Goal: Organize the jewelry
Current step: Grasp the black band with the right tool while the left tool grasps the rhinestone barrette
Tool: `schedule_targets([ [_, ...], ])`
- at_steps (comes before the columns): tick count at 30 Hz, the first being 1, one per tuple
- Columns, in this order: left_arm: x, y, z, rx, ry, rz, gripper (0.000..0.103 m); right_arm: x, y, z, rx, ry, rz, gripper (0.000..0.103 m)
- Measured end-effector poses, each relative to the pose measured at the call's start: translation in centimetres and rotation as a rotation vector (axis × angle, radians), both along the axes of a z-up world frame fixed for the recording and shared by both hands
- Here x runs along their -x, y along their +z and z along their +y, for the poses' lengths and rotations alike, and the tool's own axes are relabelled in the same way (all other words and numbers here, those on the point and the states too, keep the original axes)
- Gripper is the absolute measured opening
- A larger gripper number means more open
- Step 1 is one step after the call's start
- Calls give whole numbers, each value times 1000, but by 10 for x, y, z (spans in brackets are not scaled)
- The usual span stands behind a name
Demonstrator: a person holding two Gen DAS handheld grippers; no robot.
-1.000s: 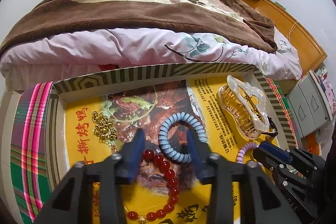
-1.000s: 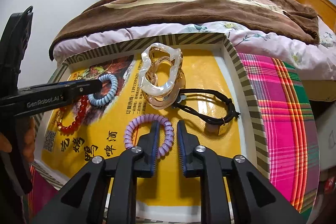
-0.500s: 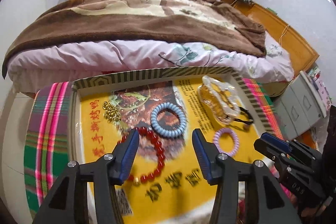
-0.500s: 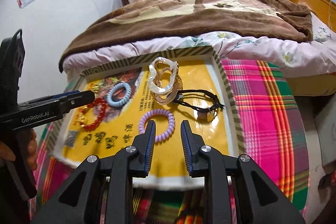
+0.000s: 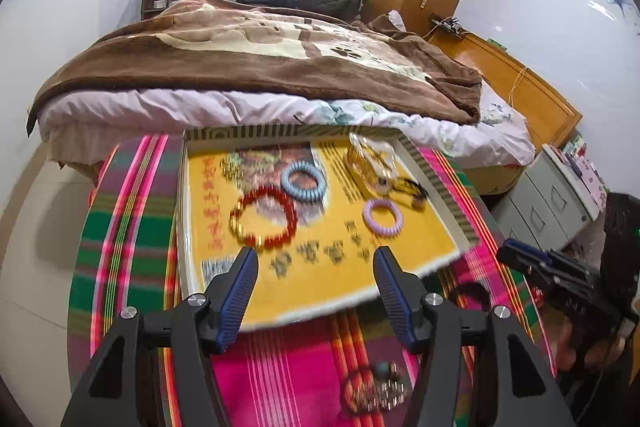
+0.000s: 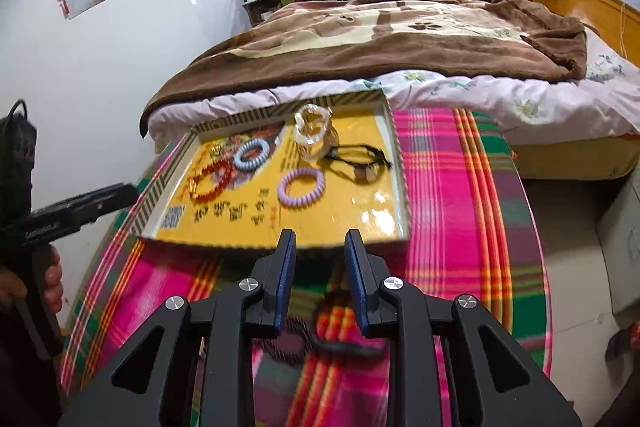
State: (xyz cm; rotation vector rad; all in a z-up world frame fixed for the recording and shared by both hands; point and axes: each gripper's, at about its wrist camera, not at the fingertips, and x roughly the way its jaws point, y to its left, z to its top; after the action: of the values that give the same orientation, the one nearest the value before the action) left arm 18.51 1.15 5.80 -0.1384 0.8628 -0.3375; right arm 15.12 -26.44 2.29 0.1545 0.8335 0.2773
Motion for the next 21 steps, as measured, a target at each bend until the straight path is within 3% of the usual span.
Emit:
schedule_targets([
  [6,38,-19,7,16,-1,34,62,12,-21,-16,32,-31,42,27],
  [8,48,-28,10,39,2,51,64,9,-32,-21,41,-39,75,38],
  [10,56,-37,12,46,5,72,65,6,-41,-23,68,-43,104,43],
  [21,70,-68,16,32,20,161,66,-4,-65,-21,130,-22,147,43],
])
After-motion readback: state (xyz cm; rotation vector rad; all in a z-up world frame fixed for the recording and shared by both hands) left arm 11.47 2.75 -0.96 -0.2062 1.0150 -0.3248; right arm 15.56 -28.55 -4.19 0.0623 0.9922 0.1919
